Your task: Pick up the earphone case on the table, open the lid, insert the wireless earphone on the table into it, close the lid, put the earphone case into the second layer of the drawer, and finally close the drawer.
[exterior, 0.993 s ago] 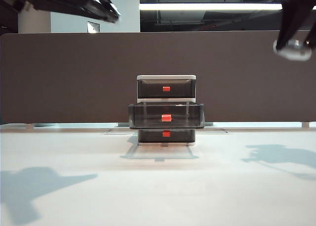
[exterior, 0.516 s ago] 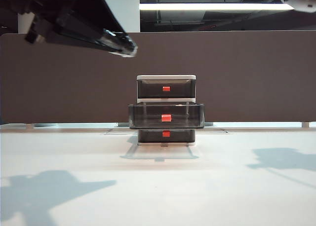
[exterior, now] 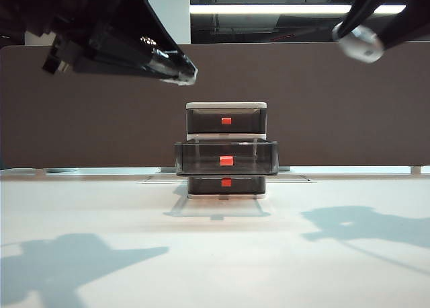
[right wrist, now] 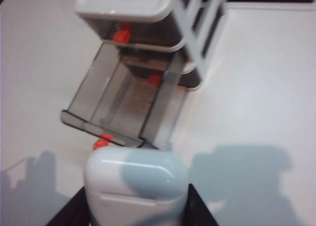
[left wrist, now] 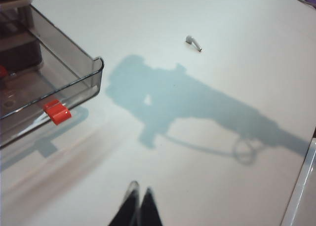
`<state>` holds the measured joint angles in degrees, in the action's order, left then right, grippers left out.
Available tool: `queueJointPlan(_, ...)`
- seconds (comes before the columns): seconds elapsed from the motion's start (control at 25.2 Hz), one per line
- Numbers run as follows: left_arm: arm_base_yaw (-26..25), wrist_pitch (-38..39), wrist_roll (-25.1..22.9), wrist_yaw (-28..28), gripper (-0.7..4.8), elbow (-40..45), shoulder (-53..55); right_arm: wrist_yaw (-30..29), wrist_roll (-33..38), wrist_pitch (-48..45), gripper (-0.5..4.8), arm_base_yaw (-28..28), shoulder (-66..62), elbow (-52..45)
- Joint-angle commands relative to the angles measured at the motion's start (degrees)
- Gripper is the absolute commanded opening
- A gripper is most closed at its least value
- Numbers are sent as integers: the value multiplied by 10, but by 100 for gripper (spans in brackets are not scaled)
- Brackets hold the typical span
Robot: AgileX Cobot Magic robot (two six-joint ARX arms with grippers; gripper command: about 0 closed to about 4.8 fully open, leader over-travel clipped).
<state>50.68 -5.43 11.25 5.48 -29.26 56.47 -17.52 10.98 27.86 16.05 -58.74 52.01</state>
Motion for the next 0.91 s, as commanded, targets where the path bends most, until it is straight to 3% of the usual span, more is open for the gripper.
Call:
queueJointPlan(0.04, 0, -18, 0, 1, -6, 0, 12, 13, 42, -97, 148, 41, 3, -43)
queueJointPlan(0.79, 6, -81, 28, 1, -6, 0, 100, 85, 153, -327, 148, 214, -4, -218)
queueJointPlan(0.91, 6, -87, 28, 1, 69, 0, 103, 84, 161, -344, 148, 227, -21, -218)
